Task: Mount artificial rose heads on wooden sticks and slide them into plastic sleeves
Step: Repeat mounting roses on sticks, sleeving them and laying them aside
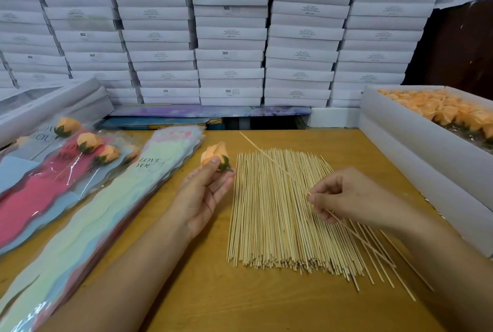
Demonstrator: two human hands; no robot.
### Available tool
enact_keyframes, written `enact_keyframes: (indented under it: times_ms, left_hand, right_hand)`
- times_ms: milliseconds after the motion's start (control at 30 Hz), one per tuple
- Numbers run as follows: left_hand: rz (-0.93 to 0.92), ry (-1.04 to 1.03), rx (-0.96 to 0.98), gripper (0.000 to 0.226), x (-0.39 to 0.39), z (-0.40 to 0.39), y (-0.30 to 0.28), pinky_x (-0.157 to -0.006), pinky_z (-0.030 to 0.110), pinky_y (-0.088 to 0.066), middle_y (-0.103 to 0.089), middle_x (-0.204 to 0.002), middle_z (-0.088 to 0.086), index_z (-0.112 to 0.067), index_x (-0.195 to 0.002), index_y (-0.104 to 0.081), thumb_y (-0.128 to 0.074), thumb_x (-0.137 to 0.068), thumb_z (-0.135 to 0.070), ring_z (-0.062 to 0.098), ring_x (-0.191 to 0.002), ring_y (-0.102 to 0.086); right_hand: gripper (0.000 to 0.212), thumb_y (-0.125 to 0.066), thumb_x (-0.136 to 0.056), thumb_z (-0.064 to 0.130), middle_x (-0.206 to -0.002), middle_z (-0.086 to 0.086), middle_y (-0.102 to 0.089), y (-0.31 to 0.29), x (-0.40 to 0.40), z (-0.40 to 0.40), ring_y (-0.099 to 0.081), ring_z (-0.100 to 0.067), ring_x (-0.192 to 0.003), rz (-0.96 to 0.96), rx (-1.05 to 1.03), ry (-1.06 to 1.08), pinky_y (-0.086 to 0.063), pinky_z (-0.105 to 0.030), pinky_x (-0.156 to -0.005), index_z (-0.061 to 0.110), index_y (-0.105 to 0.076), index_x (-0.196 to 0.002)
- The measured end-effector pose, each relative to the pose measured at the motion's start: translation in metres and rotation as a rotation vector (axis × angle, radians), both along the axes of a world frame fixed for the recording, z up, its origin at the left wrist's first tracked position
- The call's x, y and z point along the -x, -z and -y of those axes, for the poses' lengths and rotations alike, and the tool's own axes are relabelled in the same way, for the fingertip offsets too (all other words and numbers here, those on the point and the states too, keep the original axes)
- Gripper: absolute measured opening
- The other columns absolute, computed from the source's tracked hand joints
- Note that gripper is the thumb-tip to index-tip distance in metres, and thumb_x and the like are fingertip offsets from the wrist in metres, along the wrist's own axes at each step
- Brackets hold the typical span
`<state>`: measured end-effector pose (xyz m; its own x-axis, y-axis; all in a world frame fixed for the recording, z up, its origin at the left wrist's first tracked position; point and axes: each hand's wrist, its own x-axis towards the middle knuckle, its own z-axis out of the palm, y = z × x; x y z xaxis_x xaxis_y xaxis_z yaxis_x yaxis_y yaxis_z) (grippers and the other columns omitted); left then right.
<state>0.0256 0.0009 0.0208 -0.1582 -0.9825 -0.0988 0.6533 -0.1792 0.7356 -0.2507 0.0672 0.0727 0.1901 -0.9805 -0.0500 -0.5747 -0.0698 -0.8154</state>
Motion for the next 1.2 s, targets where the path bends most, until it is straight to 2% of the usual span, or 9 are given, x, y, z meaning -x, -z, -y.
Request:
enact_keyframes:
  times_ms: [233, 367, 467, 633, 800, 1200]
  left_hand:
    - [-0.004, 0.006, -0.005, 0.043, -0.001, 0.001, 0.001, -0.064, 0.024, -0.061, -0.074, -0.108, 0.023, 0.0, -0.121, -0.062, -0.073, -0.083, -0.018, 0.02, -0.085, -0.077]
    - [-0.022, -0.02, -0.011, 0.042, -0.001, 0.002, 0.0, -0.063, 0.024, -0.061, -0.075, -0.105, 0.023, 0.0, -0.116, -0.064, -0.075, -0.08, -0.018, 0.02, -0.084, -0.077]
    - [-0.062, -0.055, -0.017, 0.035, -0.002, 0.005, -0.002, -0.062, 0.024, -0.061, -0.076, -0.102, 0.022, -0.001, -0.108, -0.068, -0.075, -0.078, -0.018, 0.02, -0.084, -0.077]
    - [-0.132, -0.092, -0.024, 0.042, -0.006, 0.006, -0.003, -0.061, 0.024, -0.061, -0.076, -0.103, 0.021, 0.001, -0.114, -0.063, -0.074, -0.078, -0.017, 0.022, -0.089, -0.077]
    - [-0.133, -0.092, -0.033, 0.039, -0.005, 0.005, -0.004, -0.061, 0.025, -0.061, -0.075, -0.102, 0.022, 0.001, -0.112, -0.064, -0.074, -0.078, -0.016, 0.022, -0.086, -0.077]
    - [-0.128, -0.084, -0.032, 0.041, -0.004, 0.003, -0.005, -0.061, 0.024, -0.061, -0.075, -0.104, 0.023, 0.001, -0.115, -0.063, -0.073, -0.08, -0.017, 0.02, -0.083, -0.077]
  right_hand:
    - [0.016, -0.065, -0.095, 0.014, -0.074, -0.008, -0.075, -0.001, -0.003, 0.0, -0.069, -0.013, -0.061, 0.047, -0.07, 0.037, -0.054, -0.019, -0.058, 0.006, -0.076, -0.086]
    - [0.009, -0.065, -0.095, 0.01, -0.075, -0.008, -0.075, -0.001, -0.003, -0.002, -0.07, -0.014, -0.062, 0.068, -0.057, 0.038, -0.055, -0.022, -0.058, 0.012, -0.074, -0.094]
    - [0.017, -0.063, -0.096, 0.005, -0.077, -0.006, -0.076, -0.003, -0.003, -0.003, -0.071, -0.014, -0.063, 0.067, -0.04, 0.034, -0.056, -0.023, -0.059, 0.02, -0.069, -0.103]
    - [0.018, -0.061, -0.096, 0.001, -0.08, -0.006, -0.076, -0.004, -0.009, -0.009, -0.067, -0.011, -0.059, -0.022, -0.015, -0.003, -0.057, -0.022, -0.057, 0.013, -0.074, -0.101]
    - [0.019, -0.062, -0.095, 0.003, -0.078, -0.002, -0.076, -0.004, -0.009, -0.01, -0.065, -0.007, -0.058, -0.1, -0.019, -0.002, -0.055, -0.02, -0.057, 0.017, -0.076, -0.095]
    - [0.017, -0.063, -0.096, 0.005, -0.078, 0.0, -0.076, -0.003, -0.007, -0.007, -0.066, -0.006, -0.058, -0.143, -0.034, 0.025, -0.052, -0.017, -0.056, 0.015, -0.075, -0.101]
